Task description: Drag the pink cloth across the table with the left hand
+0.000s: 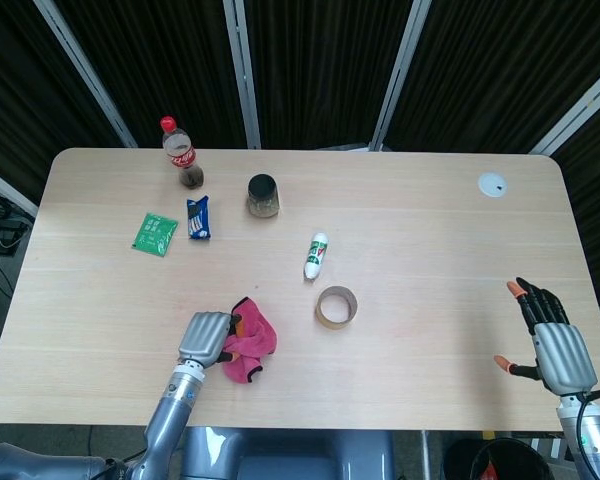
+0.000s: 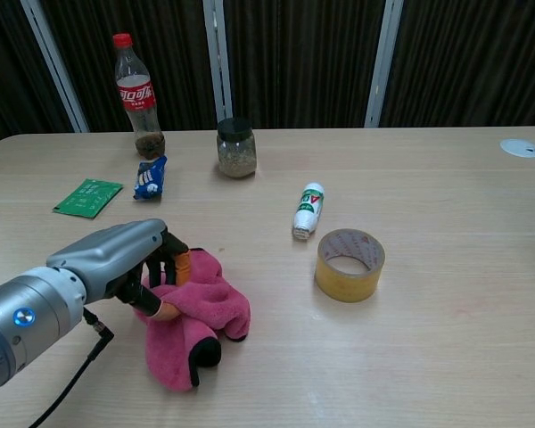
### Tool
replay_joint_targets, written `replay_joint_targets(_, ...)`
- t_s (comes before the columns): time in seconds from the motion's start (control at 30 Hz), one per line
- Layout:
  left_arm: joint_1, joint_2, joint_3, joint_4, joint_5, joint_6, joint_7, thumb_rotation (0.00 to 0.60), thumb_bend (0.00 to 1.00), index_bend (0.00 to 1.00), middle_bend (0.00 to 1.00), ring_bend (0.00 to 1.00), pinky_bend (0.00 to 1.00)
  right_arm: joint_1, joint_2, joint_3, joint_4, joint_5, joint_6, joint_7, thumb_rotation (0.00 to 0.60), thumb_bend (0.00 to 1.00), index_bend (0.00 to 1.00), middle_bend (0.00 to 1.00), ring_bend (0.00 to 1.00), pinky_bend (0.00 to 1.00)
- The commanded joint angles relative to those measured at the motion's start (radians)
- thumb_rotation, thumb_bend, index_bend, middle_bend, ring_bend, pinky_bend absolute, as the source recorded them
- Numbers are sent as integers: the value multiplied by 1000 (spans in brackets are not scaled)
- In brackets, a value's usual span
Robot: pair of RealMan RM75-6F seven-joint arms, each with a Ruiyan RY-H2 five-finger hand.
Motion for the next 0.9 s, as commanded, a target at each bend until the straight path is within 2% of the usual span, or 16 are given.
replay_joint_targets(0.03,1,4,19,24,-3,3,29,600,618,839,573,489,563,0,0,-1,0,-1,0,0,600,0,0,0,0,0)
replay_joint_targets(0.27,12,49,21,75,-38,-15,38,600,617,840,573,488,563,1,0,-1,0,-1,-2,-2,600,0,0,0,0,0)
replay_joint_targets(0.73,48,222,-38,172,-72,-32,-46,600,619,840,573,489,562,0,-2,-1,-3,-4,0,-13,600,0,0,0,0,0)
replay_joint_targets(0.9,52,251,-67,191,-102,-52,-80,600,618,839,574,489,563,0,-3,-2,-4,-4,0,-18,600,0,0,0,0,0)
